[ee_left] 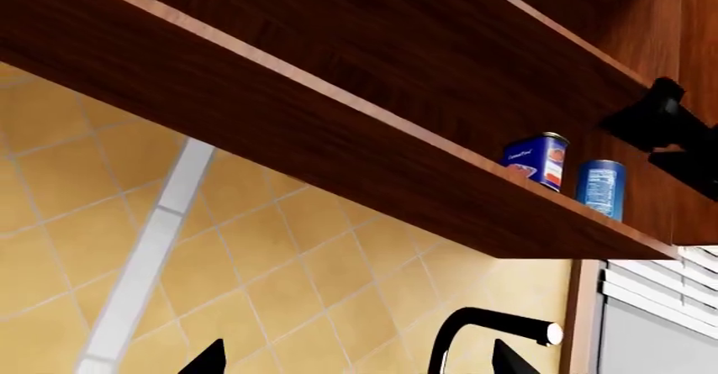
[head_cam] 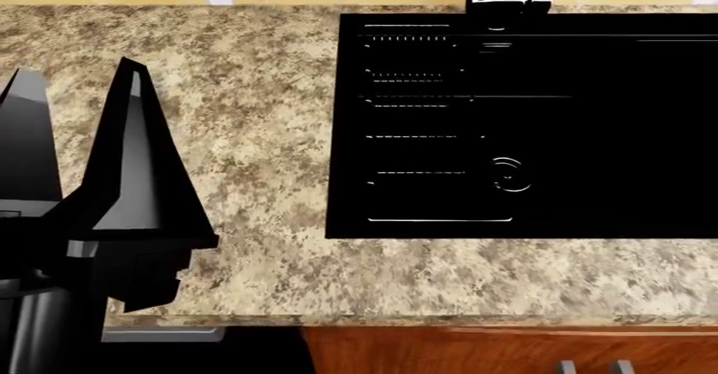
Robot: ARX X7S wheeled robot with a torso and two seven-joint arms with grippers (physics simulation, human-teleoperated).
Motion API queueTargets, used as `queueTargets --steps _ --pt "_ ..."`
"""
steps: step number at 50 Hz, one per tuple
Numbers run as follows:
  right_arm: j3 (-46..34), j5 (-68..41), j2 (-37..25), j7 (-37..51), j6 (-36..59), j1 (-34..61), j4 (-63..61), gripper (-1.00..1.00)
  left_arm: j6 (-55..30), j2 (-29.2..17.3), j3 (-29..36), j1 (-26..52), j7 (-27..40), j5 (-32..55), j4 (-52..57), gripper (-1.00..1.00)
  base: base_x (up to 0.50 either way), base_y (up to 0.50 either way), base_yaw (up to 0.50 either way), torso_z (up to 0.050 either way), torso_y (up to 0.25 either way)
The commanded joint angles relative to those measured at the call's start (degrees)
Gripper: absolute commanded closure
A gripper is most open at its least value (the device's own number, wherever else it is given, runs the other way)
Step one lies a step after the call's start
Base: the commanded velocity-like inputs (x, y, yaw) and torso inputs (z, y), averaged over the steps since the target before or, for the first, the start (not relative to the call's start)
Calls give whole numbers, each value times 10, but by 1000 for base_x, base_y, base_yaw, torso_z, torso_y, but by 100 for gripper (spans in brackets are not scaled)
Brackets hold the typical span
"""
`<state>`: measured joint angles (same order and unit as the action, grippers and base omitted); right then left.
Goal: Pick the cans from the counter and place them in their designated side in the cabinet.
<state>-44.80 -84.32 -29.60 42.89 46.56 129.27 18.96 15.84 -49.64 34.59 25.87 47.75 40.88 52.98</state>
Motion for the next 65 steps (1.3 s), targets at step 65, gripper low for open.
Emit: queueTargets --steps 65 --pt "-6 118 -5 -37 -46 -13 -45 -100 -10 31 33 2 -26 5 -40 -100 -20 0 0 0 0"
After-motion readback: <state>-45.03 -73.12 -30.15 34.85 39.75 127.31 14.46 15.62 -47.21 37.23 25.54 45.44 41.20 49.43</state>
